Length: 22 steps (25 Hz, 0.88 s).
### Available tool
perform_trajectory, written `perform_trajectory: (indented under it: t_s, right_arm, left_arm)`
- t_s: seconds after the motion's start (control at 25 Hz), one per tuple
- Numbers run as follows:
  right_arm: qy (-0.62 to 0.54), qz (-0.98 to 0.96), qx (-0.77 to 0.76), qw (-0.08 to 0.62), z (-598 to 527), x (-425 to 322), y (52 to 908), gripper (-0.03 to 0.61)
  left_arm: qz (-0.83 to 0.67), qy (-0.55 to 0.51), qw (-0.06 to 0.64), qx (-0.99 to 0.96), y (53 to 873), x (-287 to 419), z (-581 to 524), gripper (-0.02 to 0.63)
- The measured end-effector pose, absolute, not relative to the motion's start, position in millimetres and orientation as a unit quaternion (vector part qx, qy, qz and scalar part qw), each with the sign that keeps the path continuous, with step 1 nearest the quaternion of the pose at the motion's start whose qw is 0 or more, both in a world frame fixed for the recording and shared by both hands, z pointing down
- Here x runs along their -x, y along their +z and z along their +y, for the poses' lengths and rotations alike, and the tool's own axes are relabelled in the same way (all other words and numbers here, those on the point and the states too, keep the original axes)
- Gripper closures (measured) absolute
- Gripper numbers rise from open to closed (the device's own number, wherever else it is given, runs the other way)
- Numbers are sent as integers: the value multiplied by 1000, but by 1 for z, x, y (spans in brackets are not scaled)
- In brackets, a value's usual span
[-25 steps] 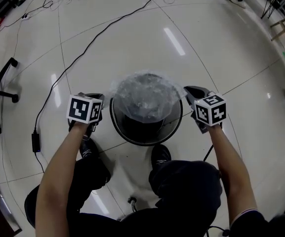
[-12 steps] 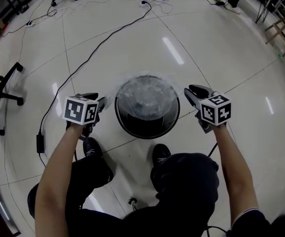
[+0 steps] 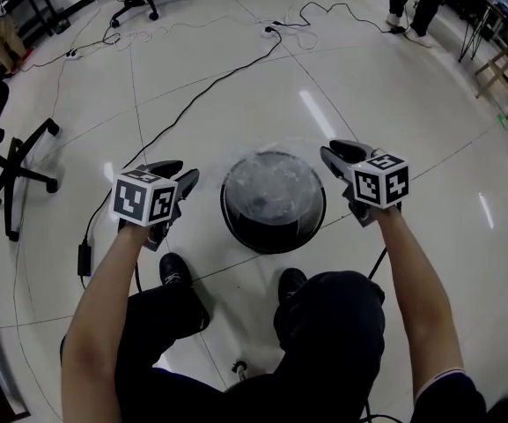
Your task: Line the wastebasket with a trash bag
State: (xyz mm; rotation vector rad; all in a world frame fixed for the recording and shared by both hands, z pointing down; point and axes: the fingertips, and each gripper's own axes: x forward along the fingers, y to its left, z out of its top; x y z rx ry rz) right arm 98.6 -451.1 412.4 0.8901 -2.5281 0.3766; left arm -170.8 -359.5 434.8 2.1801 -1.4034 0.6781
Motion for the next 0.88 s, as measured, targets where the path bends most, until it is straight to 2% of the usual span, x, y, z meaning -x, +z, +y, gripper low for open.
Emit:
perform_trajectory:
  t_s: [0.24, 0.44, 0.48, 0.52, 0.88]
  right_arm:
    - [140, -921, -269, 243, -461, -55, 424, 412]
    - [191, -914, -222, 280, -458, -43, 457, 394]
    - [191, -912, -213, 293, -455, -43, 462, 441]
    - [186, -912, -207, 300, -453, -43, 463, 567]
    - [126, -936, -194, 263, -398, -67, 419, 575]
  left_arm:
    - [-472, 224, 214, -825, 426, 132, -383, 405]
    - [-428, 250, 221, -840, 449, 97, -387, 423]
    - [-423, 257, 216, -842, 451, 94, -387, 495]
    - [-420, 260, 208, -844, 450, 92, -386, 602]
    - [-357, 291, 188, -868, 429, 83, -339, 601]
